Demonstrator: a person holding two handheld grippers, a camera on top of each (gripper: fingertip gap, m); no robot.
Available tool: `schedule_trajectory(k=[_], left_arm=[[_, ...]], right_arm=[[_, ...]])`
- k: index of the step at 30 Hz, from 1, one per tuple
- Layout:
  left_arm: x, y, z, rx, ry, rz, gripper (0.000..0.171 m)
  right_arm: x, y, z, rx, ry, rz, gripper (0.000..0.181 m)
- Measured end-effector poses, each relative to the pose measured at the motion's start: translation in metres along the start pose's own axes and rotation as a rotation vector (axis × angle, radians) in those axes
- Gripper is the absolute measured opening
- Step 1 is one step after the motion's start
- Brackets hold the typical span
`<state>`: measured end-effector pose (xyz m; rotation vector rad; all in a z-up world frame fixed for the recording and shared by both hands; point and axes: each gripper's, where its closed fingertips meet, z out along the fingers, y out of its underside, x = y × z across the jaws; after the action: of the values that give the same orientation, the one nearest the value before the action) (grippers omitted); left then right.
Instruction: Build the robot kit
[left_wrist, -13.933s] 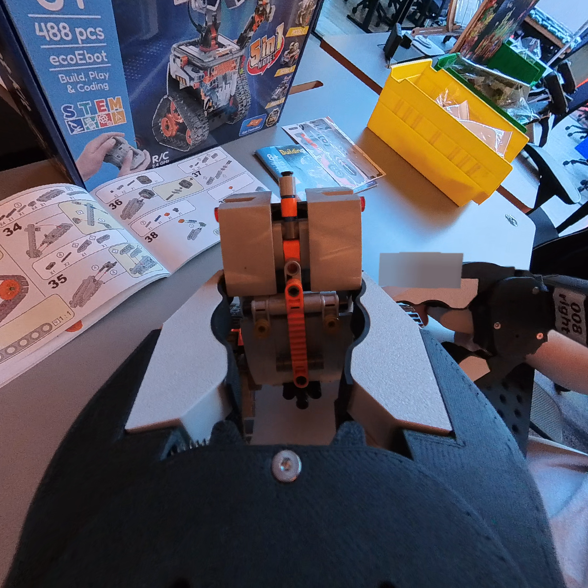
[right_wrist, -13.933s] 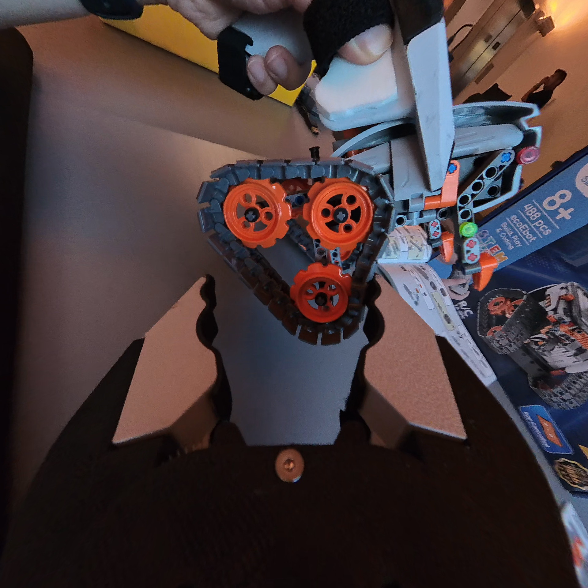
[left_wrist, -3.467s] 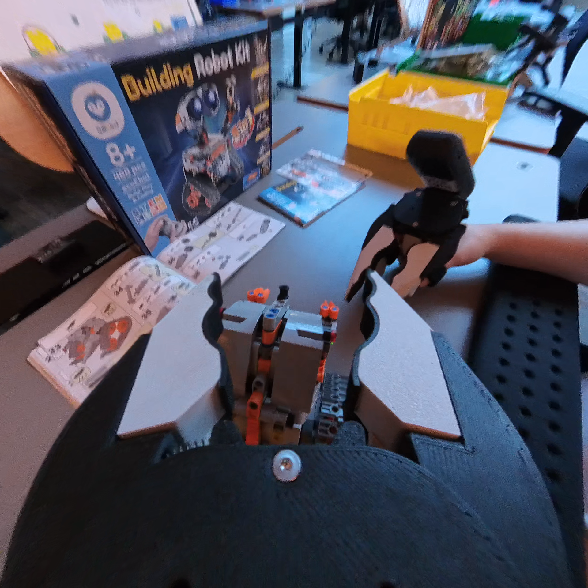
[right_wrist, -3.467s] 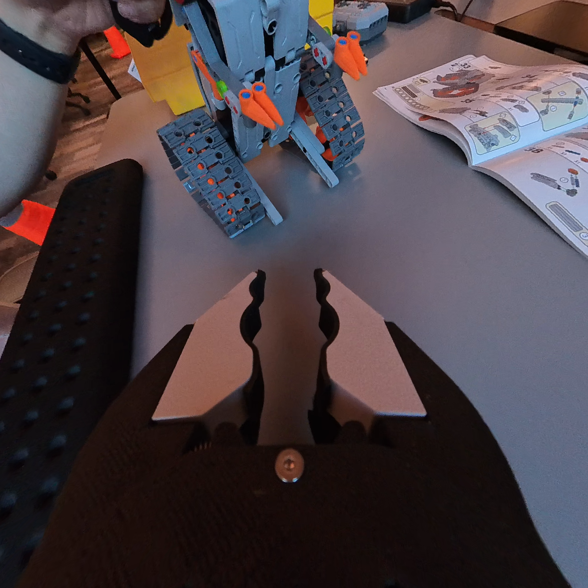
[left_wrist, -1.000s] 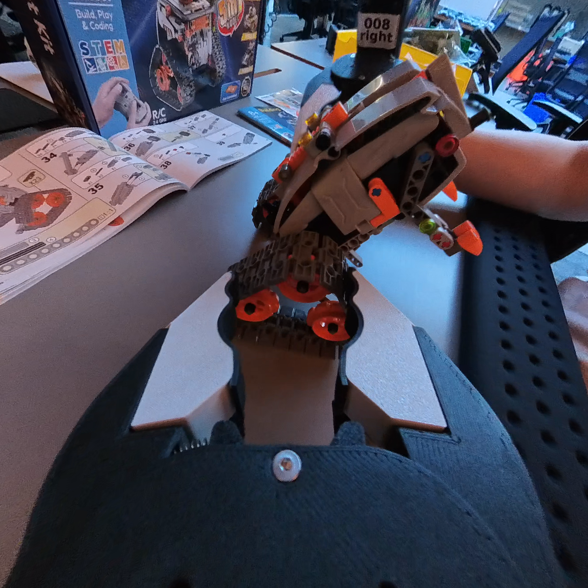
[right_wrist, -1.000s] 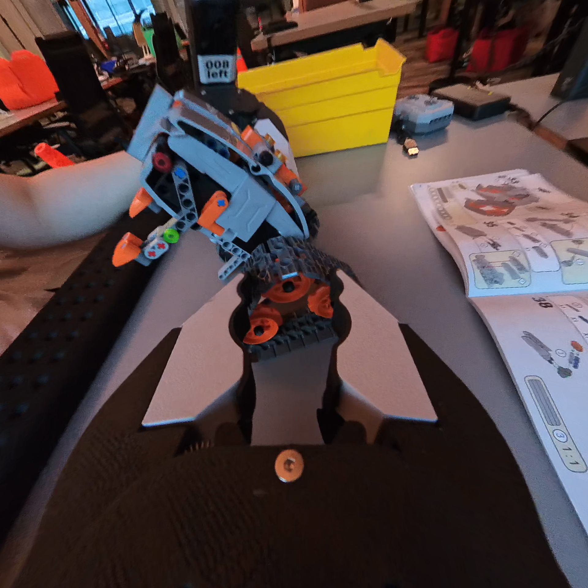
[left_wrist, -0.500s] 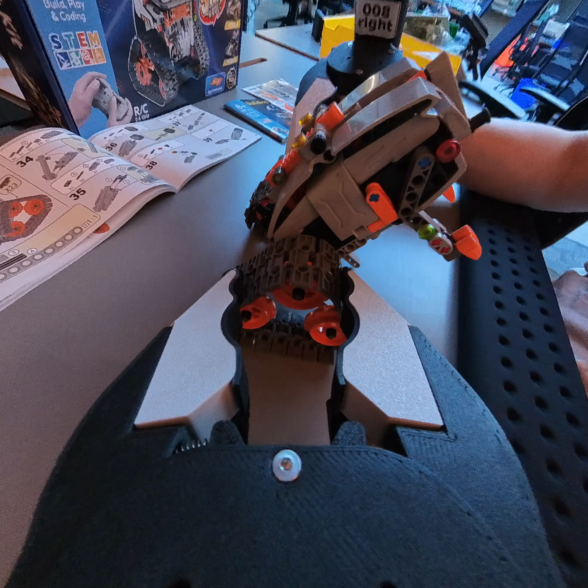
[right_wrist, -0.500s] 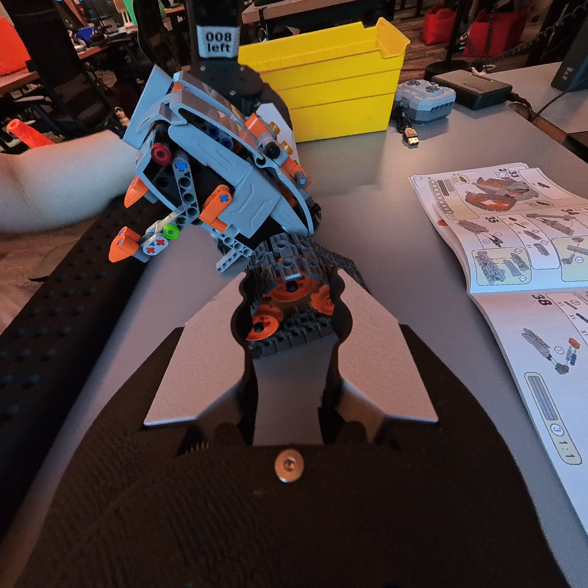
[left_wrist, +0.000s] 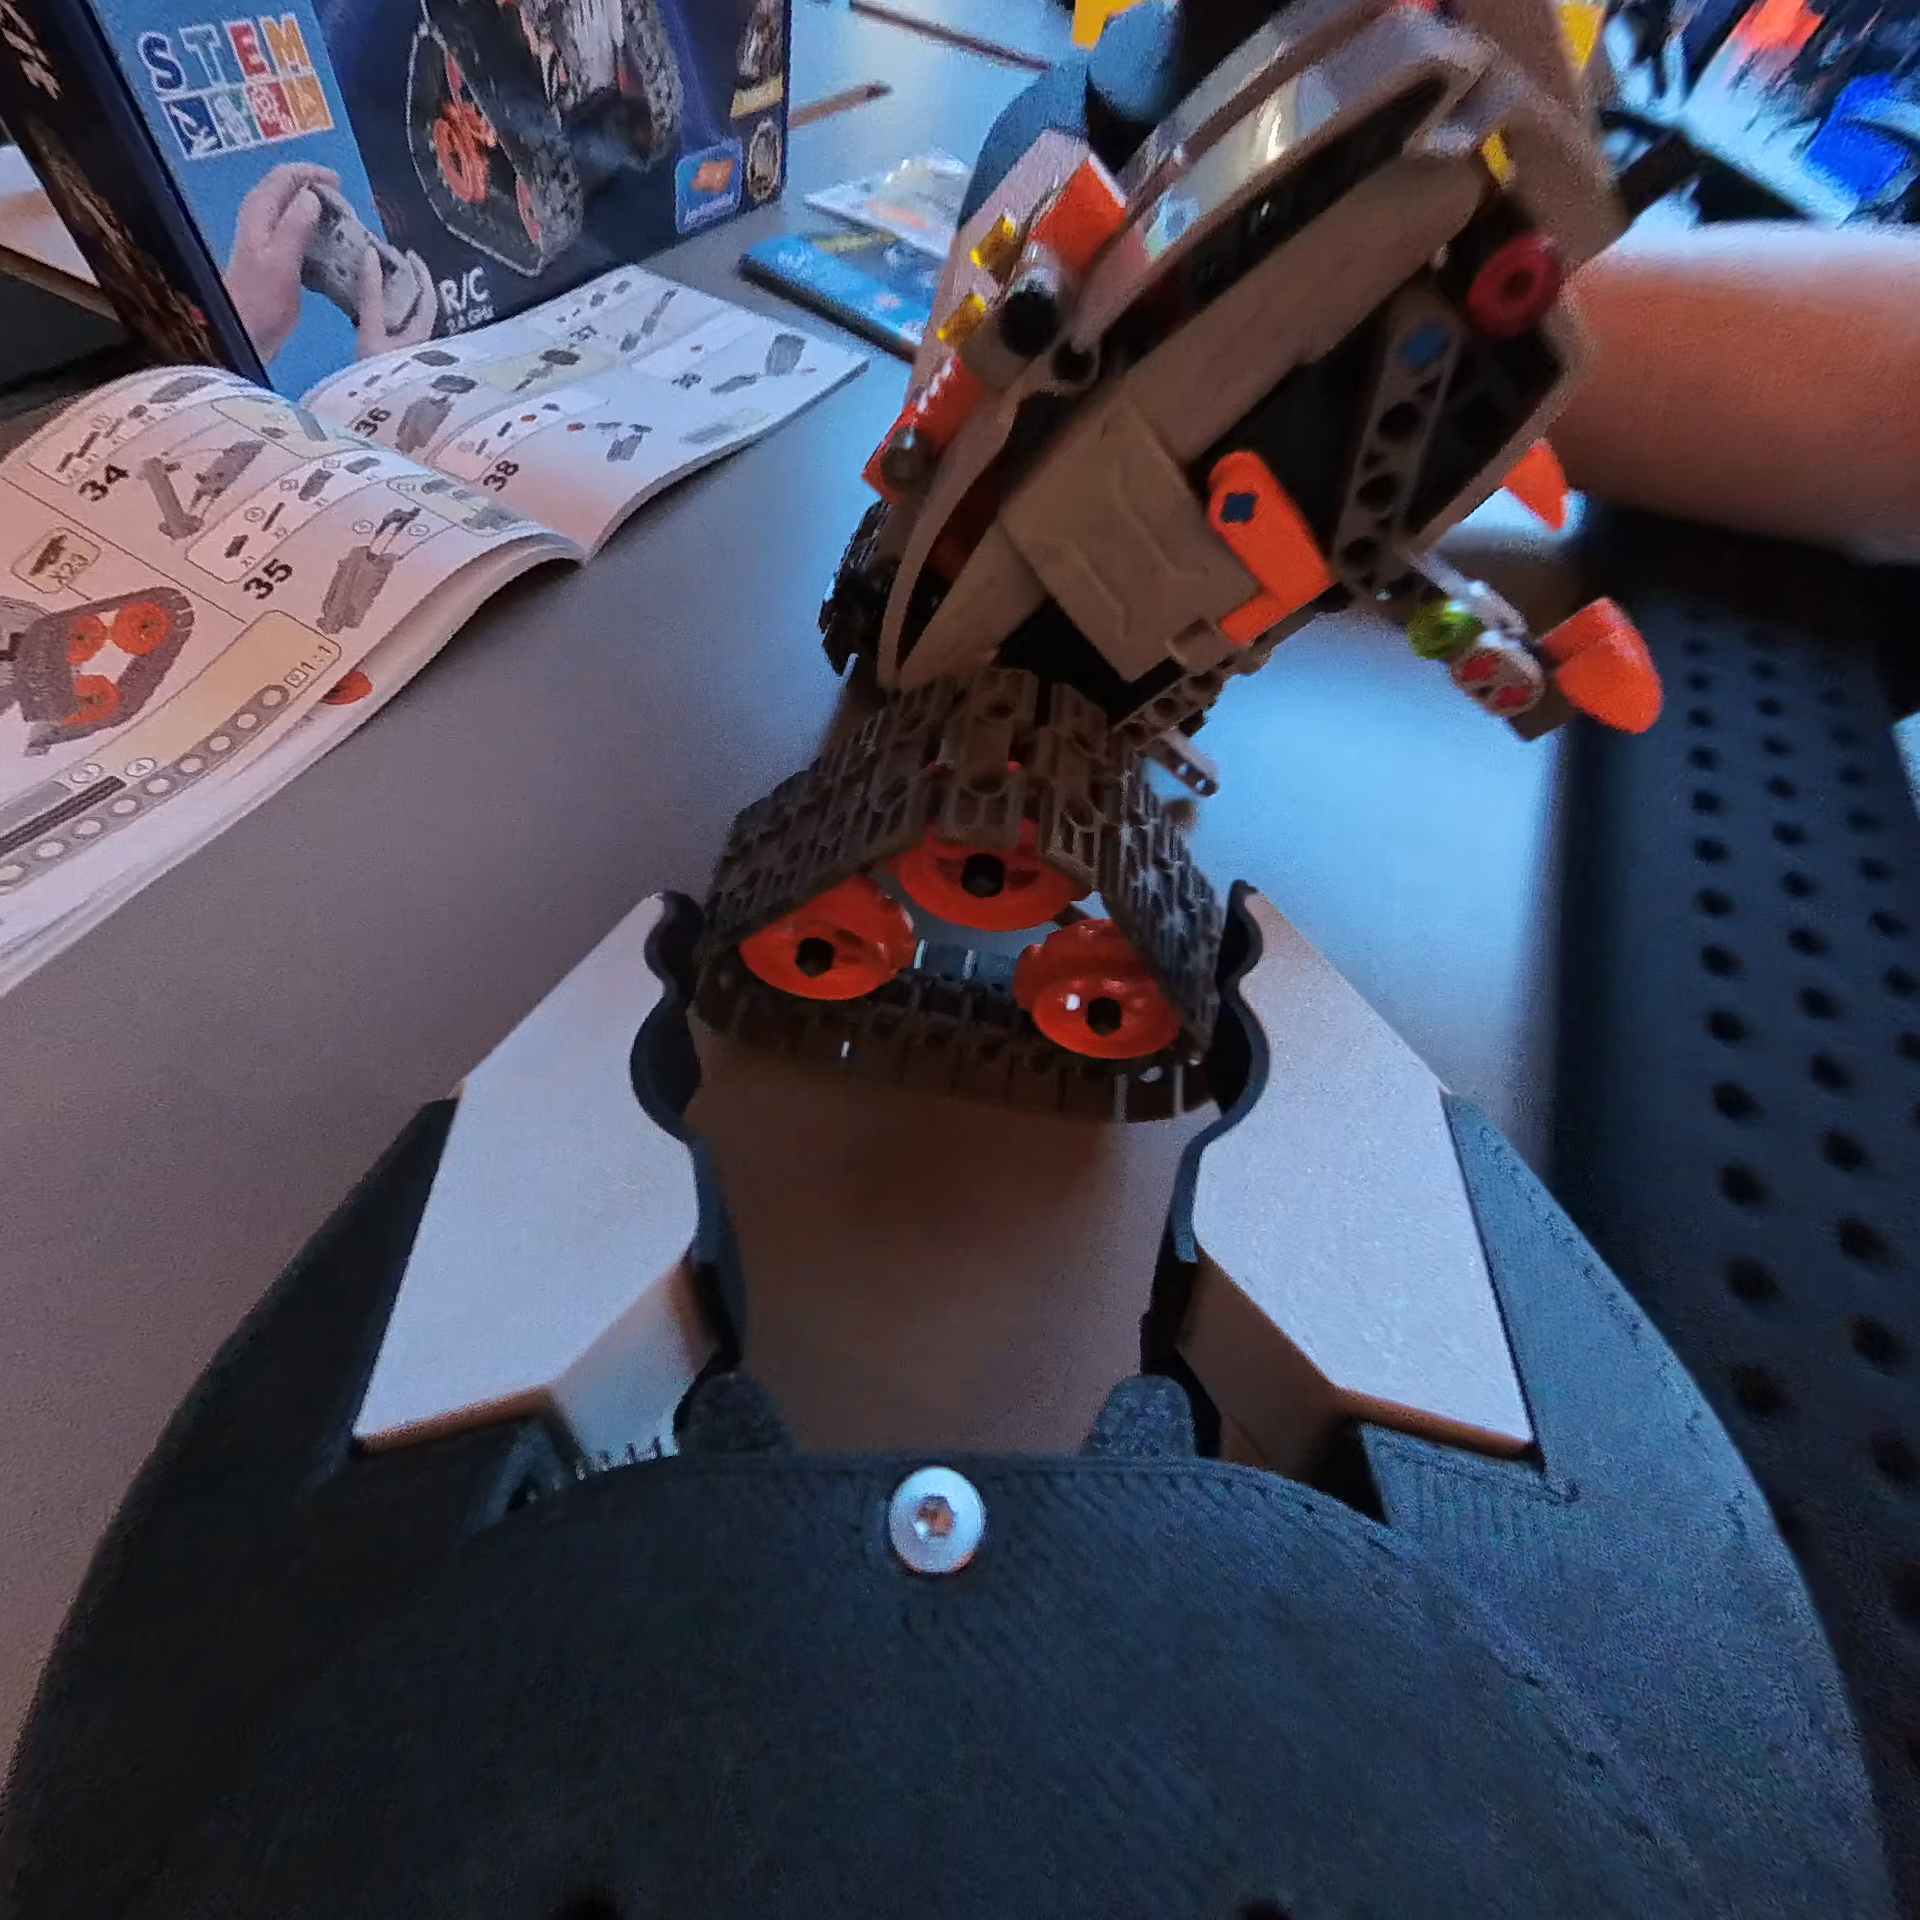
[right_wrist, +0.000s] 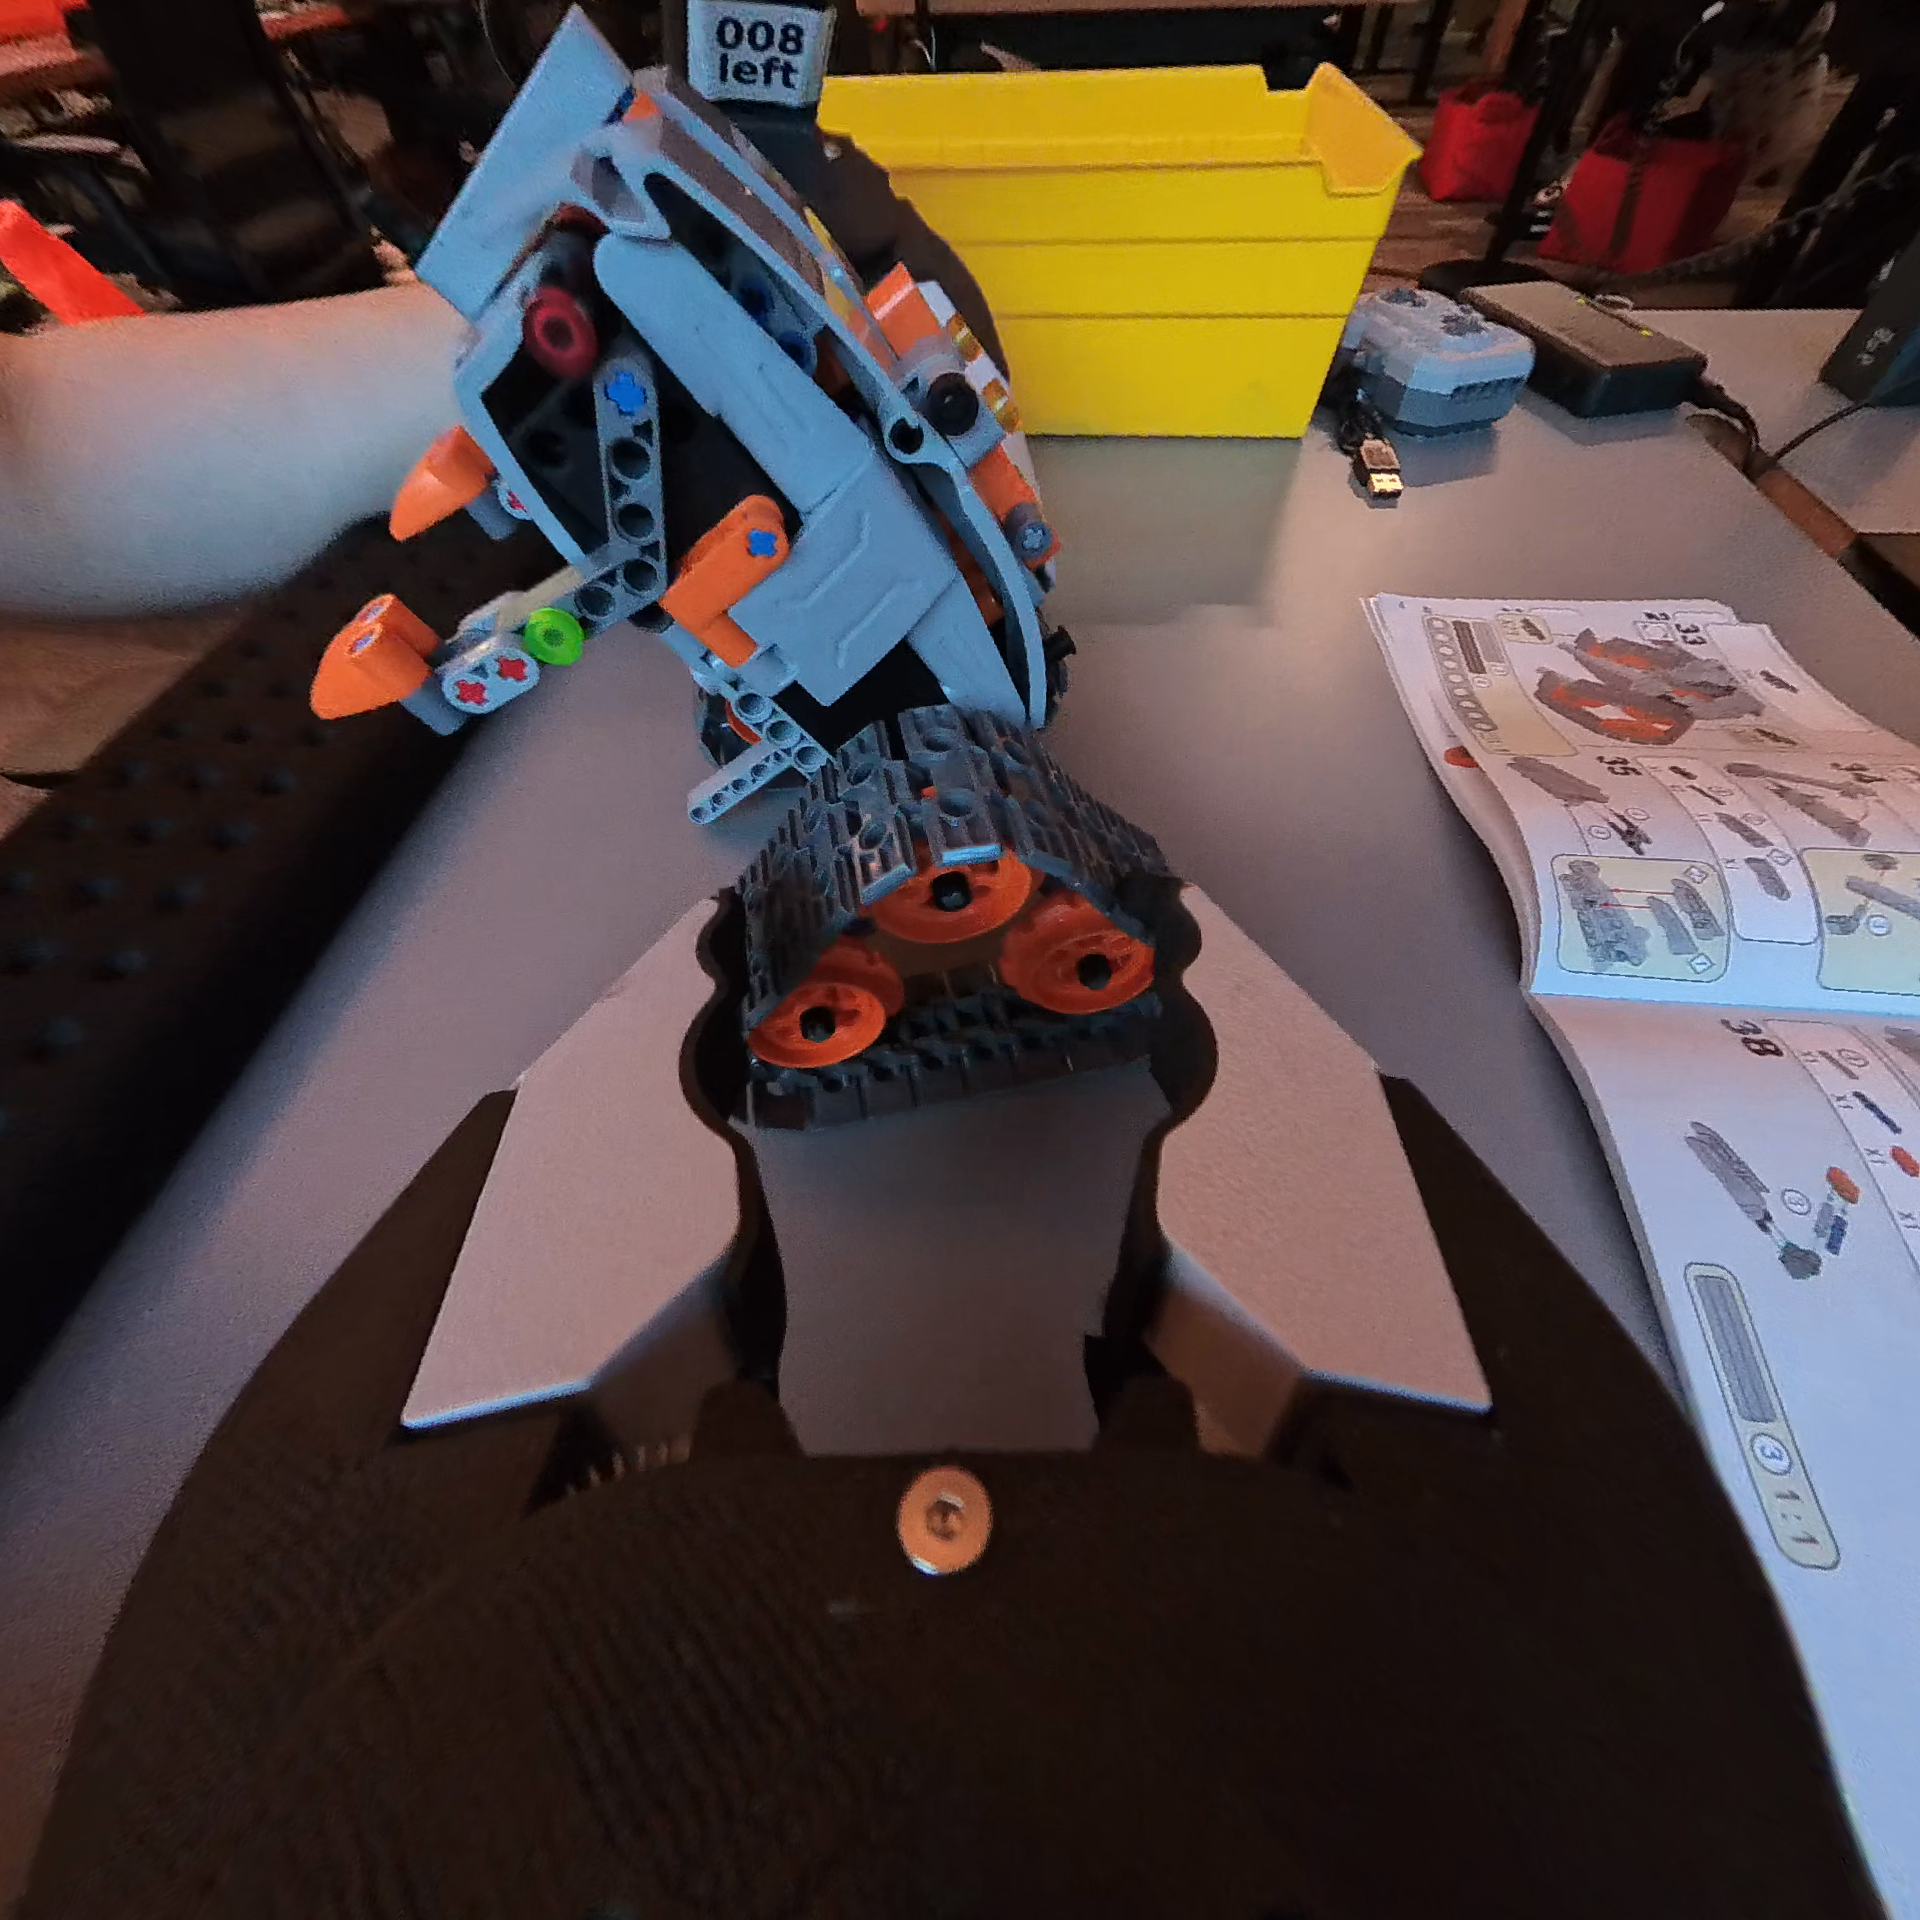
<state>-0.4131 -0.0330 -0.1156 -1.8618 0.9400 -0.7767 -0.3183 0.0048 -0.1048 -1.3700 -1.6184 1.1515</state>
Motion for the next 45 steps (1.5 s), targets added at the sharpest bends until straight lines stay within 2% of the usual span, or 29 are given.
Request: schedule_trajectory(k=[1, 4, 11, 15, 20, 21, 23, 25, 27, 30, 32, 39, 45], left_arm=[[-0.002, 0.002, 0.003, -0.020, -0.014, 0.022, 0.096], [-0.001, 0.003, 0.011, -0.032, -0.009, 0.068, 0.098], [0.008, 0.002, 0.014, -0.020, -0.020, 0.189, 0.094], [0.010, 0.002, 0.014, -0.014, -0.020, 0.208, 0.093], [0.006, 0.002, 0.014, -0.023, -0.009, 0.148, 0.094], [0.007, 0.002, 0.014, -0.024, -0.010, 0.146, 0.095], [0.008, 0.000, 0.012, -0.015, -0.012, 0.125, 0.099], [0.010, -0.008, 0.009, 0.032, -0.023, 0.137, 0.101], [0.012, -0.021, 0.005, 0.067, -0.037, 0.168, 0.096], [0.015, -0.028, 0.009, 0.049, -0.023, 0.166, 0.088], [0.015, -0.023, 0.017, 0.004, -0.012, 0.161, 0.076], [0.013, -0.032, 0.024, 0.027, 0.025, 0.061, 0.073], [-0.002, -0.039, 0.023, 0.019, 0.096, -0.169, 0.073]], right_arm=[[0.000, 0.004, 0.002, -0.025, 0.005, 0.000, 0.078], [-0.001, 0.008, 0.004, -0.054, 0.009, -0.030, 0.079], [-0.012, 0.004, 0.001, -0.008, 0.070, -0.211, 0.072], [-0.012, 0.005, 0.001, -0.002, 0.072, -0.171, 0.073], [-0.007, 0.004, 0.001, -0.014, 0.067, -0.088, 0.074], [-0.006, 0.002, 0.002, -0.024, 0.077, -0.100, 0.078], [-0.006, -0.013, 0.003, -0.009, 0.119, -0.175, 0.098], [-0.012, -0.033, 0.007, 0.041, 0.152, -0.274, 0.094], [-0.016, -0.039, 0.016, 0.047, 0.154, -0.338, 0.081], [-0.023, -0.047, 0.028, 0.088, 0.083, -0.277, 0.069], [-0.025, -0.049, 0.032, 0.090, 0.058, -0.255, 0.070], [-0.016, -0.052, 0.031, 0.086, 0.024, -0.112, 0.068], [0.005, -0.059, 0.033, 0.080, -0.016, 0.091, 0.067]])
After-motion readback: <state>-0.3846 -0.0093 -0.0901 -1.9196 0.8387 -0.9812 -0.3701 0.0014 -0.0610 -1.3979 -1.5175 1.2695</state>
